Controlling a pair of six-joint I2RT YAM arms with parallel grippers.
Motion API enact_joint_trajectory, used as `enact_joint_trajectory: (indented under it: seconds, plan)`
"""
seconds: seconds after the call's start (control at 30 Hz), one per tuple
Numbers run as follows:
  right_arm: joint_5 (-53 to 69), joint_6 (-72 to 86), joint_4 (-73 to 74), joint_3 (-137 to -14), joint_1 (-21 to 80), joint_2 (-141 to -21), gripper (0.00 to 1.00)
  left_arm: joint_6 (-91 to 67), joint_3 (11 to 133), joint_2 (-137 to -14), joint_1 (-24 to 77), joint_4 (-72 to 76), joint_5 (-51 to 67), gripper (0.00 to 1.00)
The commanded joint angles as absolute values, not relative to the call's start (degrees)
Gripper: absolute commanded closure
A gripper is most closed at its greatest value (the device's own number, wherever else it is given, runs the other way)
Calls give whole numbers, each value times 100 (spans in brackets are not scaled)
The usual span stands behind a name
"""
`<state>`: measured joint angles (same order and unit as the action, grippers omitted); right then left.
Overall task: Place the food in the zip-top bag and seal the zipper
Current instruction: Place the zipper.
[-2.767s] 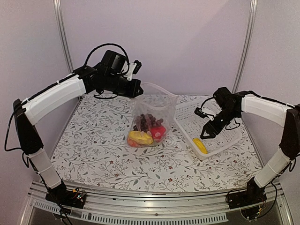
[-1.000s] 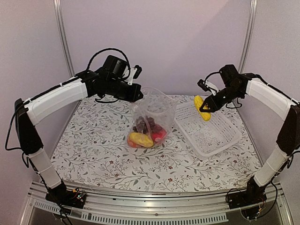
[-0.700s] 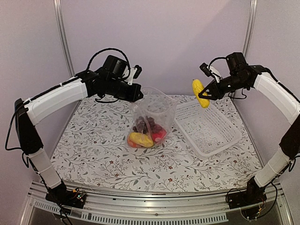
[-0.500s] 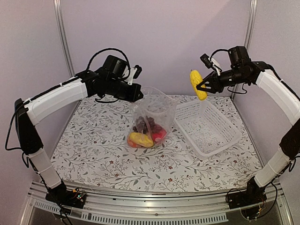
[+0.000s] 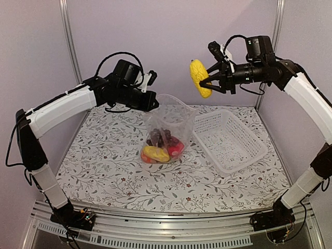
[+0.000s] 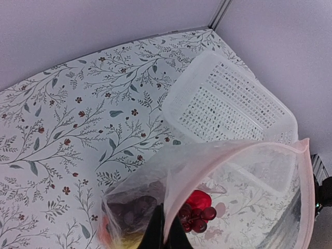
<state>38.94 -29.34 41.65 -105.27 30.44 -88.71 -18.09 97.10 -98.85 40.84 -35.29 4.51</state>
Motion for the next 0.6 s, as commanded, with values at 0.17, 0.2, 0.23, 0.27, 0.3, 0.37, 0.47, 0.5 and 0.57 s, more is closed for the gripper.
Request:
enact_joint_trajectory:
  seconds: [0.17,0.2,0.23,0.27,0.3,0.37,0.47,0.5,0.57]
  plan:
    - [3262,-4438,4641,-11096,3978,-9572,69,-1809,9932,-9888,4004,-3551,571,100]
    - [3170,-4531,4660,-11115,4052,-9627,69,-1809,9932,-9878,4000,-3551,571,100]
    - [3075,-4633,4664,-11118,4131,-9658,69,-1806,9924,-9873,4003,-3551,577,100]
    - [2997,-4747,4680,-11125,4195,-9712,69,-1809,9917,-9863,4004,-3554,573,100]
    - [2904,-4806,4692,-11127,4260,-9745,69,-1810,9907,-9862,4004,-3556,572,100]
    - [2707,-4919,4698,-11117,4372,-9852,69,-1804,9885,-9846,3999,-3551,573,100]
    - [2349,-4994,4660,-11109,4514,-9990,69,-1790,9863,-9820,4004,-3551,571,100]
    - [2200,-5024,4656,-11109,4551,-10044,69,-1793,9854,-9812,4002,-3551,571,100]
    - [2015,-5064,4656,-11100,4599,-10116,69,-1777,9844,-9799,4001,-3559,571,100]
